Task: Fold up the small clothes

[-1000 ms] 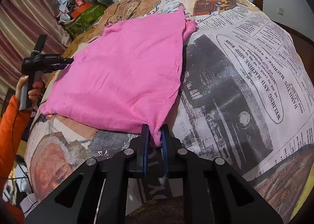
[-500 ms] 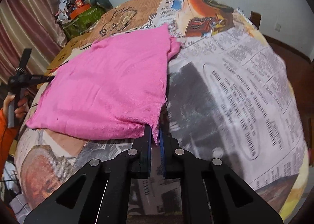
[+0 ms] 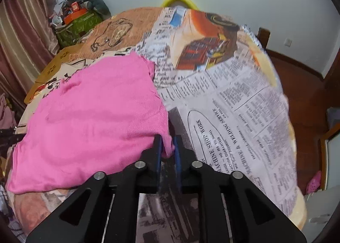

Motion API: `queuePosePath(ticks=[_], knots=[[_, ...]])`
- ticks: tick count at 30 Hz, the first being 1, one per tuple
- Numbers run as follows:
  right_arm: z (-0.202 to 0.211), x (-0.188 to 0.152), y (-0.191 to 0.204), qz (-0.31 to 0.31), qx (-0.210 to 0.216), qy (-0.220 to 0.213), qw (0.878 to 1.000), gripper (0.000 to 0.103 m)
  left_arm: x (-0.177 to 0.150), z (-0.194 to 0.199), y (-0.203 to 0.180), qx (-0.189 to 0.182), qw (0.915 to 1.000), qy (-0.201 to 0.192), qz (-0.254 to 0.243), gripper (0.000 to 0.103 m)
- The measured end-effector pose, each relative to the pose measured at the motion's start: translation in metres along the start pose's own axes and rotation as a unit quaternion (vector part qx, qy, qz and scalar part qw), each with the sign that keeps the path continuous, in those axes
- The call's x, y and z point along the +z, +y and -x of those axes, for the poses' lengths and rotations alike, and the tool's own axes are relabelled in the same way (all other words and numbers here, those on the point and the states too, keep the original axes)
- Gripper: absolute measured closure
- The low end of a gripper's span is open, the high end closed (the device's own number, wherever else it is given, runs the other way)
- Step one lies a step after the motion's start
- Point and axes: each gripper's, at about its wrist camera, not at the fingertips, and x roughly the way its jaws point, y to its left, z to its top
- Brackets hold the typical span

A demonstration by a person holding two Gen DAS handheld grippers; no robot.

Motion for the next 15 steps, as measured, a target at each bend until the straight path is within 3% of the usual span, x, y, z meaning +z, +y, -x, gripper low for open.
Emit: queuePosePath(ticks=[4,11,15], knots=[[0.019,-0.008,0.006,0.011,0.001,-0.01,1.0,0.072,-0.016,0.01,-0.015,-0.012,0.9999,-0.003,-0.009,0.099],[0.029,-0.024,0.01,-0.007,0.021,-0.006,1.0,0.063,-0.037,0.026,-0.035,-0.01,0.9993,-0.016,-0.033,0.099],[0.021,-0.026,0.009,-0.03,0.036,0.004,0.999,0.063,-0.036,0.038,-0.03,0.026,0.9977,-0.041,-0.047,0.098]])
